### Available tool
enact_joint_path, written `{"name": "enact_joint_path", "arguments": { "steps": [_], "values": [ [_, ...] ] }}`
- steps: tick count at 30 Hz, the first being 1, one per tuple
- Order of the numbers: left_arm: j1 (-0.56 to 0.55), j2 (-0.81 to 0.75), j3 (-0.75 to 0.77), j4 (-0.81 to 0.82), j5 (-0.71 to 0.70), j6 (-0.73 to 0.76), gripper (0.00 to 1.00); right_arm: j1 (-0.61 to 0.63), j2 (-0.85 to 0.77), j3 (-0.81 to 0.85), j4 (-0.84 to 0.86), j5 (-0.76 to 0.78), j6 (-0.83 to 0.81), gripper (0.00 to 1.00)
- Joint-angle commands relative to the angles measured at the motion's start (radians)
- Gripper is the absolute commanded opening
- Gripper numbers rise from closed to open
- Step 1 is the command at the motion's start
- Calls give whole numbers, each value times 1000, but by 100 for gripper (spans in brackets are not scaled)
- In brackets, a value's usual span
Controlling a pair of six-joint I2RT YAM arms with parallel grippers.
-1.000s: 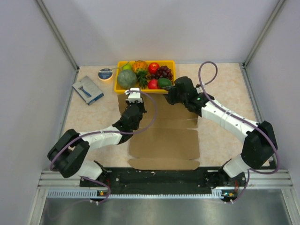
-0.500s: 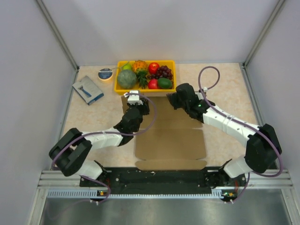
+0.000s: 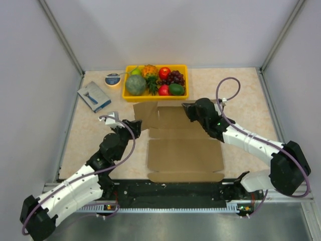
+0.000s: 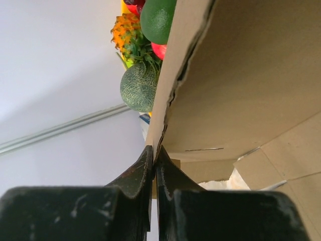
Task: Fold the paper box
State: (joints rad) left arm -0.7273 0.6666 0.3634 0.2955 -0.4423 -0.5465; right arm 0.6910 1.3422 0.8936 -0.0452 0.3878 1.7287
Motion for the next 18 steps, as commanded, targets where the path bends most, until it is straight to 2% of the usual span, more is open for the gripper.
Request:
{"name": "enact_joint_path", "arguments": {
  "steps": [1,3,4,9,18],
  "values": [
    [29,80,-17,-286,-5,-137,40,10,-37,-36,76,33,-41,0],
    [43,205,20,-295,8,-161,32,10,-44,-44,82,29,-44,0],
    [43,255,41,-326,-2,-170,25,8,-48,-48,82,34,-46,0],
    [46,578,188,-377,-28,-216,9,8,-64,-62,82,39,-49,0],
    [46,824,353,-332,-18,-205,7,8,-98,-113,113,34,-60,0]
  ]
}}
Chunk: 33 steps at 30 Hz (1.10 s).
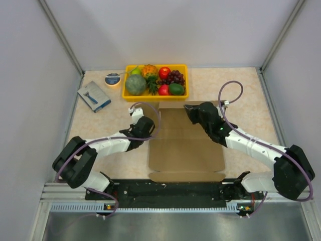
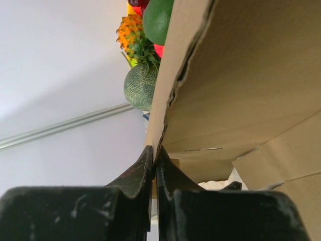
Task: Fold the paper box
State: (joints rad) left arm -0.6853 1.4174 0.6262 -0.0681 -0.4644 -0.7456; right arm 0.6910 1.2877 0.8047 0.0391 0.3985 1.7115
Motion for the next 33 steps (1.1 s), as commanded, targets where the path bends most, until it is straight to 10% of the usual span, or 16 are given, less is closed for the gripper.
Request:
{"name": "enact_joint_path", "arguments": {
  "steps": [1,22,33],
  "values": [
    [4,90,102,50,16,-3,7,10,-45,-36,30,25,-43,0],
    [1,146,27,559,372,-11,9,10,-87,-119,31,17,-39,0],
    [1,86,-161,705,319,-41,13,10,-134,-249,102,2,-99,0]
  ]
}}
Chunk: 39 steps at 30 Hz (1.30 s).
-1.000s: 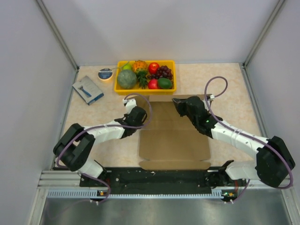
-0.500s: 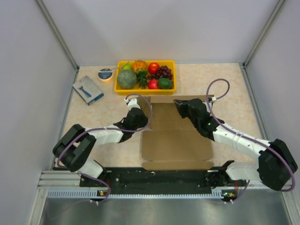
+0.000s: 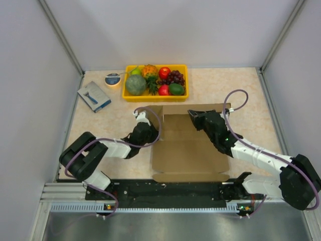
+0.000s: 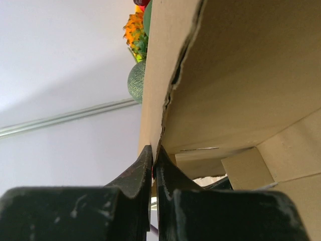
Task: Fold the paper box
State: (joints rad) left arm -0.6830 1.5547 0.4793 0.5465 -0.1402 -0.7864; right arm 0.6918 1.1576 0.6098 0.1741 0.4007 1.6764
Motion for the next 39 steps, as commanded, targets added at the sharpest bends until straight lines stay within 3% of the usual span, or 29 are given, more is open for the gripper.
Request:
{"name": "enact_joint_path", "arguments": {
  "steps": [1,13,22,31,35,39],
  "values": [
    [-1,-56,-24,102,-6,-1,14,9,-6,-58,-28,0,-67,0],
    [-3,-19,19,179,122,21,16,11,-52,-18,-131,49,-195,0],
    [-21,13,9,201,123,19,19,11,-35,-30,-73,43,-196,0],
    [-21,-162,-24,12,-16,96,33,9,-33,-36,-65,47,-193,0],
    [-21,-320,-42,-98,-74,176,40,11,-27,-41,-59,41,-190,0],
    [-20,-488,-41,-288,-272,222,50,9,-27,-42,-53,38,-192,0]
  ]
}}
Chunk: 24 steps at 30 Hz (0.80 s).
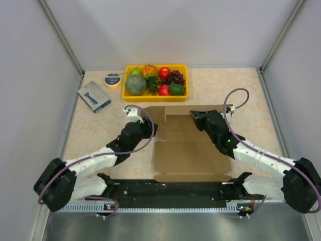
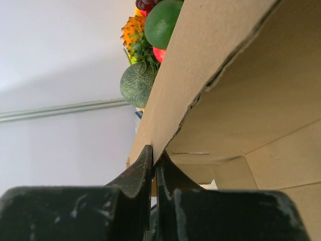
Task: Fold the paper box
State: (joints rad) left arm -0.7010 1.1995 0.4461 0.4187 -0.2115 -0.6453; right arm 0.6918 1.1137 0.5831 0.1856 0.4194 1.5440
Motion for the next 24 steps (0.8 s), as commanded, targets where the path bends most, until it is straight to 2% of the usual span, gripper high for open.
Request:
{"name": "enact_joint_path", "arguments": {
  "steps": [1,5,6,8,9,11,14,15,16,18,21,23,24],
  "values": [
    [3,-190,-6,-202,-233,101,54,9,17,-16,-63,21,-59,0],
    [20,-239,2,-224,-336,154,72,9,18,-22,-46,15,-58,0],
    [27,-233,12,-233,-329,157,72,9,21,-22,-43,12,-56,0],
    [55,-198,17,-216,-306,160,82,9,23,-20,-38,6,-58,0],
    [69,-180,17,-203,-249,171,89,9,21,-20,-38,5,-58,0],
    [124,-102,32,-158,-182,200,91,8,21,-20,-38,2,-58,0],
    [184,-29,39,-68,-42,269,88,9,20,-22,-37,-1,-59,0],
    [196,-25,10,43,-7,289,83,11,20,-22,-37,-2,-59,0],
    [207,-18,-3,83,54,320,70,11,21,-22,-35,-1,-59,0],
    [207,-8,-20,146,79,334,56,11,23,-20,-32,-4,-58,0],
    [206,35,2,137,239,358,23,8,29,-12,-29,-10,-58,0],
    [172,69,6,129,224,331,0,9,34,-12,-23,-17,-52,0],
    [146,61,-15,143,184,319,0,11,35,-14,-18,-21,-51,0]
  ]
}}
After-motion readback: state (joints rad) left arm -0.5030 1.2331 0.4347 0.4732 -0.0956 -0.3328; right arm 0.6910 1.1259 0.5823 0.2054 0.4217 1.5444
